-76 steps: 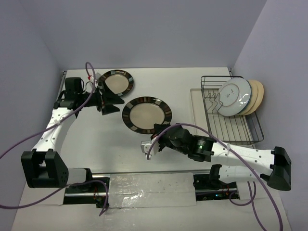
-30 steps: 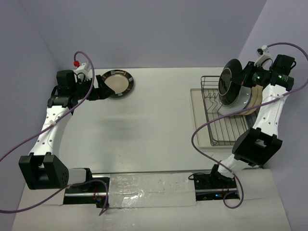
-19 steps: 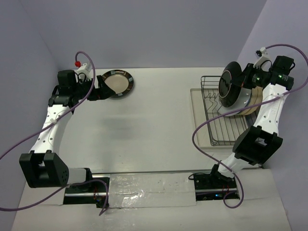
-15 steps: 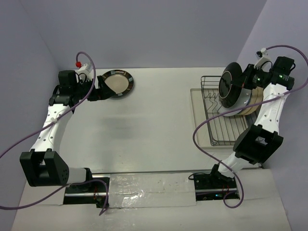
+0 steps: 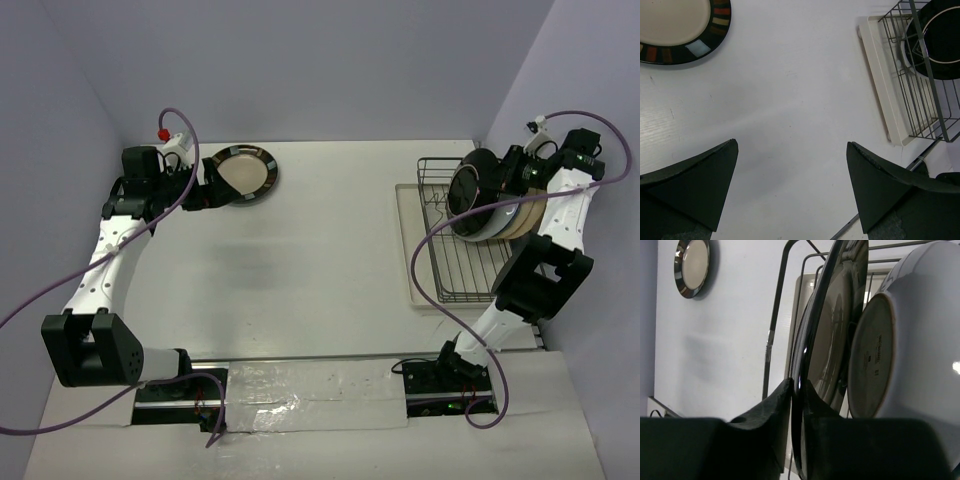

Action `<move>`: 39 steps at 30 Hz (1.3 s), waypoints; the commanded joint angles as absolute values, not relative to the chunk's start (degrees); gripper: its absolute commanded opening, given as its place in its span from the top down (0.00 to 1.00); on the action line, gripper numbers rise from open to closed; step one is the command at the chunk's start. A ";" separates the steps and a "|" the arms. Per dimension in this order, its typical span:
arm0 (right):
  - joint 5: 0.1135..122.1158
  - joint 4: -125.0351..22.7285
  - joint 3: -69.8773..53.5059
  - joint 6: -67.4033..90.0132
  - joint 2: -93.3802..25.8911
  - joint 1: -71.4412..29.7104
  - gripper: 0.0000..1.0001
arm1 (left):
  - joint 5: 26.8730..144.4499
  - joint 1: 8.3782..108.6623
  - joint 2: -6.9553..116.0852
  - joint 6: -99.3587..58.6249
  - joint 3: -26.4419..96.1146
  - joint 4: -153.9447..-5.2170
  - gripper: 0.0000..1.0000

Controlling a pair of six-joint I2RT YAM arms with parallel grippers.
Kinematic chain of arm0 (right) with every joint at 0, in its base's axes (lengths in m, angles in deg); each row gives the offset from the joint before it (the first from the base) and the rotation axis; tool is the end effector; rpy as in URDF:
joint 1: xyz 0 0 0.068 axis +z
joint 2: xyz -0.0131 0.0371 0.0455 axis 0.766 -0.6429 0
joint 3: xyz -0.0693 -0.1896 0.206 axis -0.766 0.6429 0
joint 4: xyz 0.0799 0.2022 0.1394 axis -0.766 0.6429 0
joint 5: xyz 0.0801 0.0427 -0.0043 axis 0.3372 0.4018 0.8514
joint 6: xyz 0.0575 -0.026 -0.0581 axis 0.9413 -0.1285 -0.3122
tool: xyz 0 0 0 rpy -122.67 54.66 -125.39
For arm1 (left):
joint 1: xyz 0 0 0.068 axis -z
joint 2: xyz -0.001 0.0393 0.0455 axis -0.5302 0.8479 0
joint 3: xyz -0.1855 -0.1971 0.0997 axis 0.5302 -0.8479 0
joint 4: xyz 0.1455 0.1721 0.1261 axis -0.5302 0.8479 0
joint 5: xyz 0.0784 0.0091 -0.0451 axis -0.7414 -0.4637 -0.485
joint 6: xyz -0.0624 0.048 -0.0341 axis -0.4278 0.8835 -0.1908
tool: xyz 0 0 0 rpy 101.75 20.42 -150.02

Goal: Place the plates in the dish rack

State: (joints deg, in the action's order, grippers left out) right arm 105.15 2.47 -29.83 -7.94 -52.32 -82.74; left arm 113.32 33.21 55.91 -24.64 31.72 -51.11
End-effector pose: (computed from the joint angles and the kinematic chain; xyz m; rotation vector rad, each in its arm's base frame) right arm 0.3495 -0.1543 0.3386 0.0727 2.2035 0.7239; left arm 0.3143 -0.0509 0.3375 0.0916 2.1538 -0.8483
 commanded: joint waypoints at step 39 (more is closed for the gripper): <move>70.27 -10.00 -34.26 -14.85 -28.08 -61.43 0.00 | 113.88 16.99 92.52 -61.95 25.58 -100.74 0.13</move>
